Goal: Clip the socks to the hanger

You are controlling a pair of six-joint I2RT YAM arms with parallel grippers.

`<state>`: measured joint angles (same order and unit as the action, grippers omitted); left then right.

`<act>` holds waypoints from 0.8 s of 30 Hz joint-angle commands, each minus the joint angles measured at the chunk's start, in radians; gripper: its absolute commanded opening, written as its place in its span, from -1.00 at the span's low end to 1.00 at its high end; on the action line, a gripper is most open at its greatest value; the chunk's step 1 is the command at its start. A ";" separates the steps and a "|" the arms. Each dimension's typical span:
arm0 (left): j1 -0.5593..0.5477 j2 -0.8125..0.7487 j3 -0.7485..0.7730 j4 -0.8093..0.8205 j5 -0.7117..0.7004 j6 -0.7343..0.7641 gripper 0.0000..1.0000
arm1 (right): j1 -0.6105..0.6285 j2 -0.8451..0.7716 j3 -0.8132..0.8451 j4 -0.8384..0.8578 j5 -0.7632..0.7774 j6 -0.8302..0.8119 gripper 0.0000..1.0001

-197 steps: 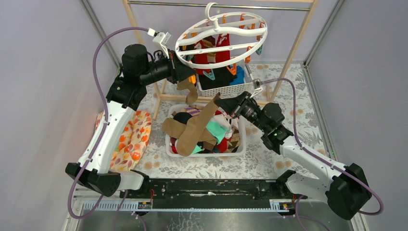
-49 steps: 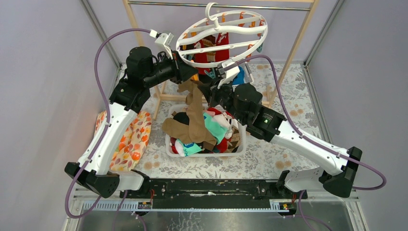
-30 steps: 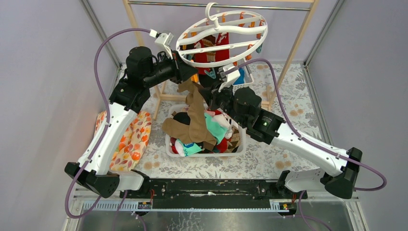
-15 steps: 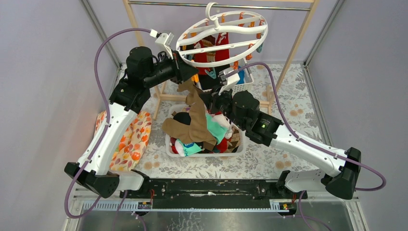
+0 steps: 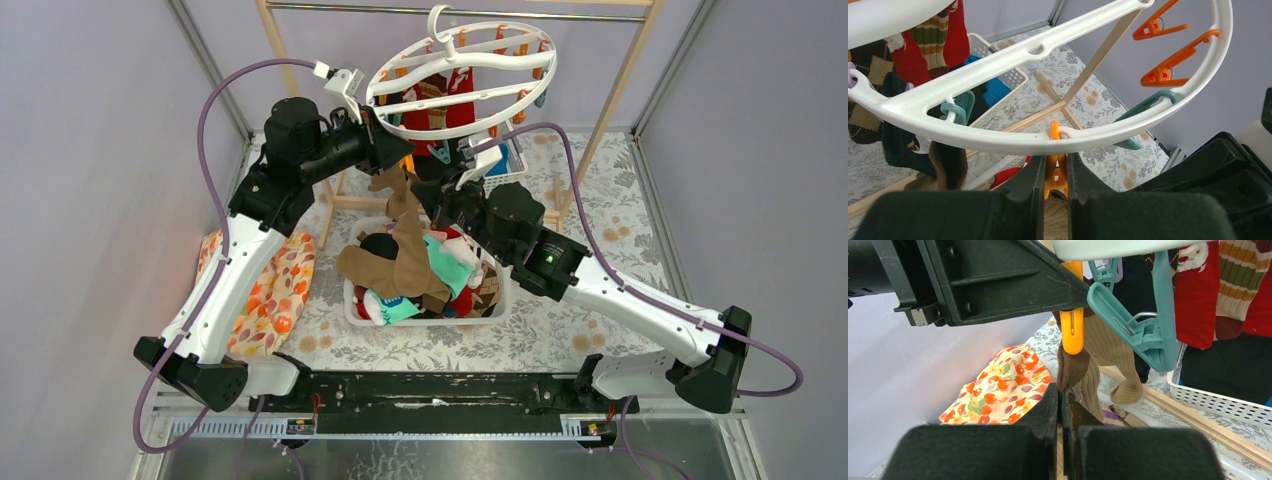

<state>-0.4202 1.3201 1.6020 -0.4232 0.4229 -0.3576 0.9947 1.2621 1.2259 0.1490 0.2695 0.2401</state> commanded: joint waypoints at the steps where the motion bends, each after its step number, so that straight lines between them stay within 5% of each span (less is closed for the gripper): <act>1: -0.013 -0.005 0.005 0.017 -0.027 0.023 -1.00 | -0.002 0.003 0.054 0.063 -0.016 -0.001 -1.00; 24: -0.032 -0.008 0.006 0.017 -0.051 0.049 -1.00 | -0.021 0.002 0.089 0.050 -0.015 -0.017 -1.00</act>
<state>-0.4404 1.3201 1.6020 -0.4232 0.3908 -0.3359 0.9871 1.2846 1.2903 0.1482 0.2672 0.2321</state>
